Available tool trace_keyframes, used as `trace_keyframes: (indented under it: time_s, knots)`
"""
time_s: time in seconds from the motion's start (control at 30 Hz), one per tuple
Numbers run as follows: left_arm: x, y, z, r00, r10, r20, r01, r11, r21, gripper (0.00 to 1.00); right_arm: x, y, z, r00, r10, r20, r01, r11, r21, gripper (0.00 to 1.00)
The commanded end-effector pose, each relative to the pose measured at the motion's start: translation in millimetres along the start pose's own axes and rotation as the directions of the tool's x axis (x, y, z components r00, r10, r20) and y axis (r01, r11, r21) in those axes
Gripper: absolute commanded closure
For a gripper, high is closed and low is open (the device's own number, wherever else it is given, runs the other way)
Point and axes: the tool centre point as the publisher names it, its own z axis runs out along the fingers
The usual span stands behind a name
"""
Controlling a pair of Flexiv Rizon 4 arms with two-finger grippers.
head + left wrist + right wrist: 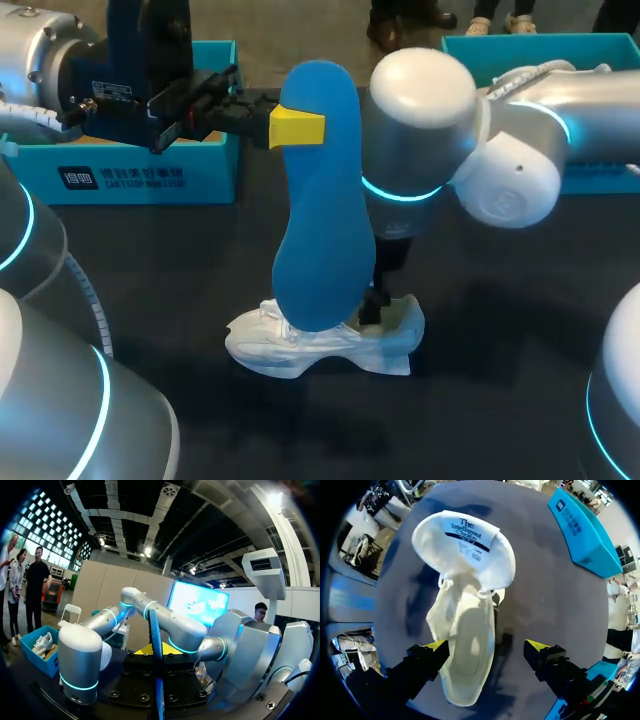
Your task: Take the shoe out of the shoebox, open the shoe tongue, remove and reinsert the insole, then place the shoe into the shoebox
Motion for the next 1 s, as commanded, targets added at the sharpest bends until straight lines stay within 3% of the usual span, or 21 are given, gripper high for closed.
trace_keyframes:
  time_s: [0.03,0.43,0.53,0.63,0.73,0.77,0.8,1.0]
  knots:
    - [-1.3,-0.6,0.9,1.0,0.0,-0.002,0.0,1.0,-0.003,1.0,-2.8,7.2,14.1,1.0,0.016,0.015,-0.016,1.0,0.012,0.0]
    - [-1.3,-0.6,0.9,1.0,0.0,-0.002,0.0,1.0,-0.003,1.0,-7.9,7.9,35.0,0.999,0.049,0.019,-0.05,0.999,0.013,0.0]
    - [-1.3,-0.6,0.9,1.0,0.0,-0.002,0.0,1.0,-0.003,1.0,-9.5,6.9,40.5,0.998,0.059,0.012,-0.059,0.998,0.019,0.22]
    - [-1.3,-0.6,0.9,1.0,0.0,-0.002,0.0,1.0,-0.003,1.0,-10.6,8.2,44.4,0.998,0.06,0.007,-0.06,0.998,0.018,0.33]
    - [-1.3,-0.6,0.9,1.0,0.0,-0.002,0.0,1.0,-0.003,1.0,-11.9,9.6,46.5,0.998,0.064,0.005,-0.064,0.998,0.021,0.59]
    - [-1.3,-0.6,0.9,1.0,0.0,-0.002,0.0,1.0,-0.003,1.0,-11.9,9.8,46.3,0.998,0.066,0.006,-0.066,0.998,0.021,0.84]
    - [-1.3,-0.6,0.9,1.0,0.0,-0.002,0.0,1.0,-0.003,1.0,-11.9,10.1,46.1,0.998,0.067,0.007,-0.067,0.998,0.022,1.0]
    - [-1.3,-0.6,0.9,1.0,0.0,-0.002,0.0,1.0,-0.003,1.0,-9.7,9.1,45.0,0.997,0.076,0.006,-0.077,0.996,0.043,1.0]
